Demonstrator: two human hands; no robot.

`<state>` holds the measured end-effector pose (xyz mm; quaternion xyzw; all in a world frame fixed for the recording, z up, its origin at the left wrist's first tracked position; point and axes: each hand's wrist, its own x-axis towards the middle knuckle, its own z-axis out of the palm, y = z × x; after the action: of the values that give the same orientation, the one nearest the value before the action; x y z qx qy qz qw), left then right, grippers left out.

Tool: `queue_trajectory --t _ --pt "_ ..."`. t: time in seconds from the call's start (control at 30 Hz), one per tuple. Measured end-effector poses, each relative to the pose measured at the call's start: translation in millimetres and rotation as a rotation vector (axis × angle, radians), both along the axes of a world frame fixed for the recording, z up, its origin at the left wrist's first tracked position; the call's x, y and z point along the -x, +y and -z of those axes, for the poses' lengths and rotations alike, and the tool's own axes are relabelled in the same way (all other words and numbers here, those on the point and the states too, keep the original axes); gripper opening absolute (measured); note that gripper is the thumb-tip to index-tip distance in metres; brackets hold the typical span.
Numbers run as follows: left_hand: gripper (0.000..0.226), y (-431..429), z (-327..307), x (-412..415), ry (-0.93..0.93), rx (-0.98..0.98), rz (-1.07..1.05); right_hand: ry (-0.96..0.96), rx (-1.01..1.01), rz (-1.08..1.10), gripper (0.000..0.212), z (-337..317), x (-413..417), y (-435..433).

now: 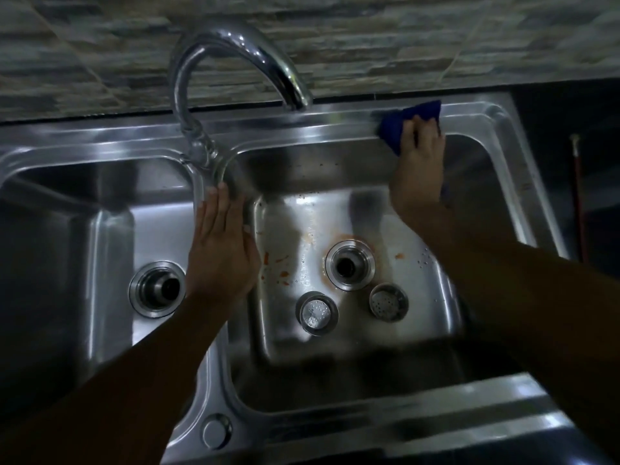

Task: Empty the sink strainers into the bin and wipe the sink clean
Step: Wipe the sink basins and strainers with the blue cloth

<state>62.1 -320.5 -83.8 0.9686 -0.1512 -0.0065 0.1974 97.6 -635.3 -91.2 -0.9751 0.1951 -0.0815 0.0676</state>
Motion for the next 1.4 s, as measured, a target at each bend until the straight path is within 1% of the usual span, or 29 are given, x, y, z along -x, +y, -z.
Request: queue_trajectory --t 0.03,0.07,0.1,0.17,0.23,0.3,0.33,0.37,0.43,0.53,0.6,0.67,0.73,0.77,0.83,0.9,1.0,1.07,1.2,1.3,1.4 --pt "0.049 0 0 1 0.004 0.009 -0.002 -0.008 -0.041 0.082 0.067 1 -7 15" --pt "0.049 0 -1 1 0.006 0.015 -0.005 -0.012 -0.074 0.119 0.066 2 -13 33" --pt "0.051 0 -1 1 0.008 0.017 -0.004 -0.018 -0.089 0.091 0.066 3 -16 50" --pt "0.053 0 -1 -1 0.020 0.015 0.006 -0.001 -0.065 -0.118 0.071 4 -14 76" --pt "0.057 -1 -2 0 0.052 -0.006 0.018 0.019 -0.047 -0.324 0.074 -1 -10 77" --pt "0.060 -10 -4 11 0.075 -0.039 0.040 0.058 0.012 -0.442 0.078 -9 -9 54" --pt "0.062 -18 -6 21 0.082 -0.054 0.054 0.090 0.050 -0.464 0.081 -12 -7 39" --pt "0.061 -28 -8 36 0.094 -0.071 0.078 0.124 0.079 -0.460 0.083 -16 -4 23" --pt "0.054 -51 -10 72 0.144 -0.079 0.169 0.174 0.105 -0.387 0.082 -24 4 -12" --pt "0.057 -85 -8 134 0.256 0.010 0.252 0.276 0.188 -0.250 0.079 -39 15 -64" --pt "0.055 -105 -7 169 0.321 0.059 0.267 0.391 0.219 -0.171 0.072 -52 20 -97" --pt "0.052 -125 -8 195 0.371 0.087 0.292 0.462 0.193 -0.112 0.060 -62 27 -120" --pt "0.056 -140 -10 211 0.411 0.010 0.370 0.479 0.159 -0.094 0.054 -63 41 -126" --pt "0.058 -145 -11 215 0.424 -0.045 0.407 0.476 0.155 -0.094 0.055 -60 52 -124" --pt "0.060 -149 -12 218 0.417 -0.105 0.449 0.460 0.167 -0.092 0.060 -44 87 -112" --pt "0.061 -148 -15 218 0.411 -0.119 0.471 0.448 0.176 -0.068 0.063 -31 139 -97" --pt "0.050 -151 -23 226 0.336 -0.097 0.496 0.444 0.176 -0.064 0.067 -19 208 -87" --pt "0.045 -152 -25 232 0.288 -0.084 0.504 0.428 0.163 -0.085 0.069 -13 229 -88" --pt "0.052 -146 -22 237 0.254 -0.108 0.541 0.436 0.209 -0.087 0.074 -12 206 -90" --pt "0.058 -142 -18 244 0.222 -0.134 0.556 0.381 0.222 -0.107 0.068 -13 149 -104" --pt "0.057 -143 -17 246 0.178 -0.135 0.542 0.359 0.213 -0.122 0.066 -19 91 -118"
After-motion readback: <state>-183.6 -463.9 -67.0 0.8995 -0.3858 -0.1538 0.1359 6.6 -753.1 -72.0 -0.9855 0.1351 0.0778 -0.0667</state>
